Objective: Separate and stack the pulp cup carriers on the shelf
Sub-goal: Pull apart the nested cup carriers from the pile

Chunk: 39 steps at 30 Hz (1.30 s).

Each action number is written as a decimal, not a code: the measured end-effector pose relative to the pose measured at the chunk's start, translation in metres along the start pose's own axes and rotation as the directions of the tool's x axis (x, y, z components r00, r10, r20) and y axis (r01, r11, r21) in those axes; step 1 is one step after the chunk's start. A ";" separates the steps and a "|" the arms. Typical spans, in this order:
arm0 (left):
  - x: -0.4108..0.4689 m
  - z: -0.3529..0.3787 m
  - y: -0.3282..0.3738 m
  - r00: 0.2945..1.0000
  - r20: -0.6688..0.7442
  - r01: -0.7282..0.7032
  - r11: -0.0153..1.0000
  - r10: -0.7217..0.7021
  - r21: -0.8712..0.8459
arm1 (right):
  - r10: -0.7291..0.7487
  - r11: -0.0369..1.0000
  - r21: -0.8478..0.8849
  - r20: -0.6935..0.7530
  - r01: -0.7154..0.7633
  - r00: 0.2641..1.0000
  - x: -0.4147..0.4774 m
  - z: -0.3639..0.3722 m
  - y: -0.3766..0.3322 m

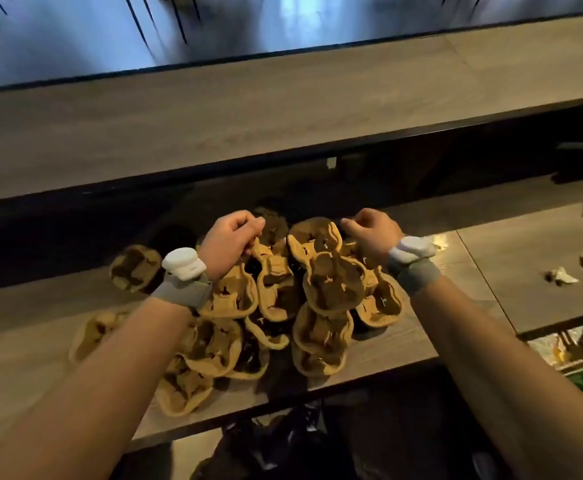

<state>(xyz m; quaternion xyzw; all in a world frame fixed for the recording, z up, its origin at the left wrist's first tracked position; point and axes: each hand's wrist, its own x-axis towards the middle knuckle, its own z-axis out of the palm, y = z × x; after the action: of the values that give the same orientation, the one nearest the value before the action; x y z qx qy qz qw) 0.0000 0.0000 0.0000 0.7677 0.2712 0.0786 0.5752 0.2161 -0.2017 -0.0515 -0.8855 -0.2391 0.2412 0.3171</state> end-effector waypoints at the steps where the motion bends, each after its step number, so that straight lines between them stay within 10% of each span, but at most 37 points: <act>1: 0.001 0.004 0.001 1.000 0.001 0.014 1.000 -0.014 -0.022 | 0.026 0.996 -0.086 0.031 -0.024 0.999 -0.001 0.000 0.006; 8: 0.008 0.016 -0.018 0.998 0.006 0.058 0.995 -0.058 -0.079 | 0.137 0.946 -0.322 0.326 -0.027 0.935 -0.008 0.022 0.041; 21: 0.010 0.041 -0.025 0.983 0.124 0.151 0.979 -0.134 -0.135 | -0.060 0.847 0.511 0.366 -0.147 0.929 -0.029 -0.008 0.016; 30: 0.001 0.062 -0.030 0.919 0.293 0.372 0.824 -0.263 -0.428 | -0.183 0.765 0.637 0.356 -0.095 0.917 -0.047 0.004 -0.004; 35: -0.005 0.064 -0.036 0.940 0.208 0.336 0.831 -0.270 -0.444 | -0.103 0.811 0.575 0.329 -0.112 0.939 -0.034 -0.007 0.013; 39: -0.008 0.058 -0.043 0.954 0.120 0.299 0.852 -0.275 -0.430 | 0.061 0.996 0.071 -0.115 -0.053 0.992 0.006 -0.044 0.060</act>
<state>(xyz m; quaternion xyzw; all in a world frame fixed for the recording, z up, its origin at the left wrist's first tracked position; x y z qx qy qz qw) 0.0049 -0.0448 -0.0570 0.5690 0.3420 0.0308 0.7472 0.2629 -0.2586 -0.0634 -0.8933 -0.1865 0.2059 0.3533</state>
